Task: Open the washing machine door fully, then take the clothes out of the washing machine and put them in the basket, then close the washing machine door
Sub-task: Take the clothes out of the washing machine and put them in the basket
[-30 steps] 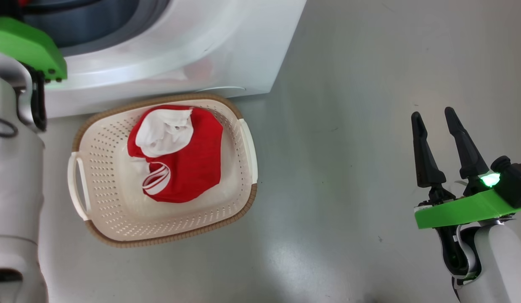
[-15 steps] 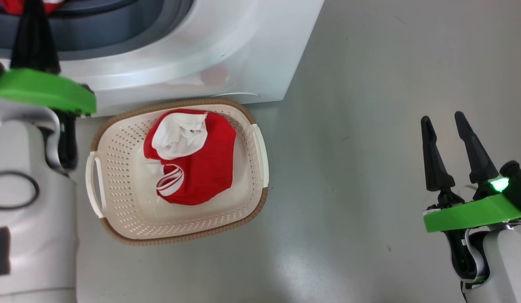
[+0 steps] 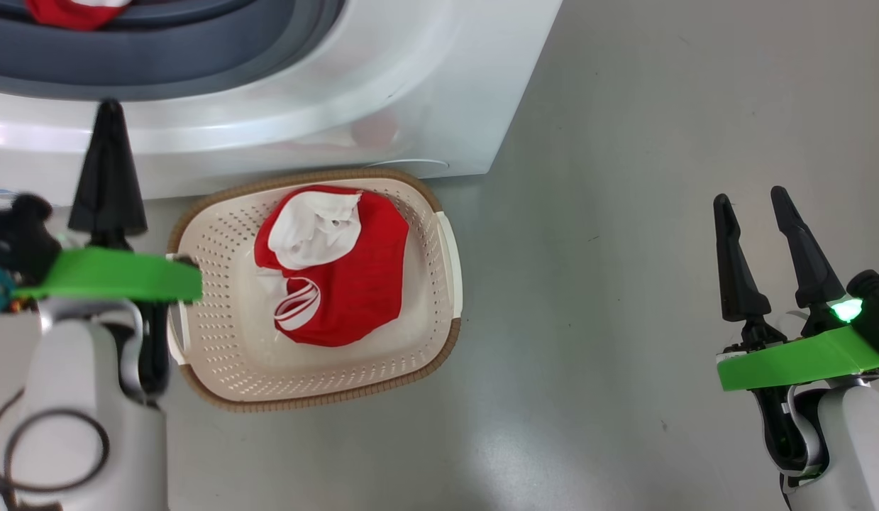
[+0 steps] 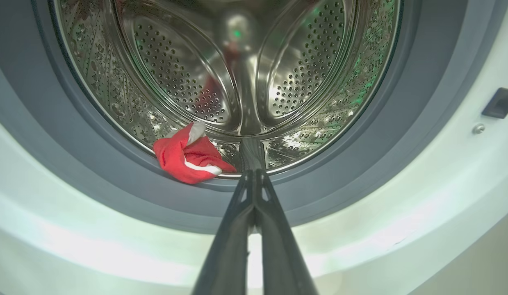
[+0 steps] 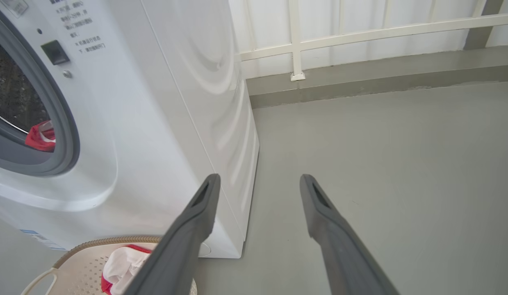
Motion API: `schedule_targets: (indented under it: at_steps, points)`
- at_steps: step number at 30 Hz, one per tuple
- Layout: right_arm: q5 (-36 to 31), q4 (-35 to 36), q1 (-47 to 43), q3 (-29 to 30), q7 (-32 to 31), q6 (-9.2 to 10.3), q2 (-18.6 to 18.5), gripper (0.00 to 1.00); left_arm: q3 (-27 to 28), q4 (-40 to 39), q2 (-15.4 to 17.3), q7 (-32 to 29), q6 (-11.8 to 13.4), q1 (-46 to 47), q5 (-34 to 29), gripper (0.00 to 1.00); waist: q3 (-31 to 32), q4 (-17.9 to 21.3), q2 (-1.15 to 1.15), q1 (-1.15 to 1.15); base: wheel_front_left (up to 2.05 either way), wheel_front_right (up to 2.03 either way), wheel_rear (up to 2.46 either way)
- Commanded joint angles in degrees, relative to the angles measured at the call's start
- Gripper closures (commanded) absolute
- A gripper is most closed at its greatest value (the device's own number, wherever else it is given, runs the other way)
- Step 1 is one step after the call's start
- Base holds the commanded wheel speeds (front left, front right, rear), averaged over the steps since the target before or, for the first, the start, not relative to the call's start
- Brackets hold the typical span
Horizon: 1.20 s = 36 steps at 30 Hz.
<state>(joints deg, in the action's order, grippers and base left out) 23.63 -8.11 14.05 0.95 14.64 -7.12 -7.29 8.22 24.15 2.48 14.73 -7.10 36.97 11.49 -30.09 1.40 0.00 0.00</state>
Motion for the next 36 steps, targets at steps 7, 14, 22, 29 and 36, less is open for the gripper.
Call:
schedule_targets:
  at_steps: [7,14,22,29,36]
  points:
    - [-0.54,1.45,-2.09,-0.89,0.36,-0.36,-0.91,0.00,1.76,-6.57,0.81,0.27,-0.37,-8.16,0.05,1.00,0.25,-0.26,0.00,0.00,0.00,0.00,0.00]
    - [-0.45,1.50,-1.89,-0.98,0.36,-0.36,-1.12,0.00,2.01,-11.31,0.46,0.27,-0.38,-14.15,-0.46,0.84,0.17,-0.04,0.00,0.00,0.00,0.00,0.00]
    - [-0.46,1.52,-1.71,-0.85,0.36,-0.36,-0.96,0.00,1.03,-13.24,0.42,0.27,0.48,-16.84,0.61,0.00,-0.23,0.00,0.00,0.00,0.00,0.00,0.00]
    - [-0.49,1.57,-1.54,-0.75,0.36,-0.36,-0.84,0.00,0.58,-13.49,0.41,0.27,0.86,-16.62,0.73,0.00,-0.40,-0.04,0.00,0.00,0.00,0.00,0.00]
    - [-0.51,1.64,-1.62,-0.40,0.36,-0.36,-0.78,0.00,-0.09,-13.20,0.41,0.27,0.99,-16.28,0.38,0.00,-0.44,-0.61,0.00,0.00,0.00,0.00,0.00]
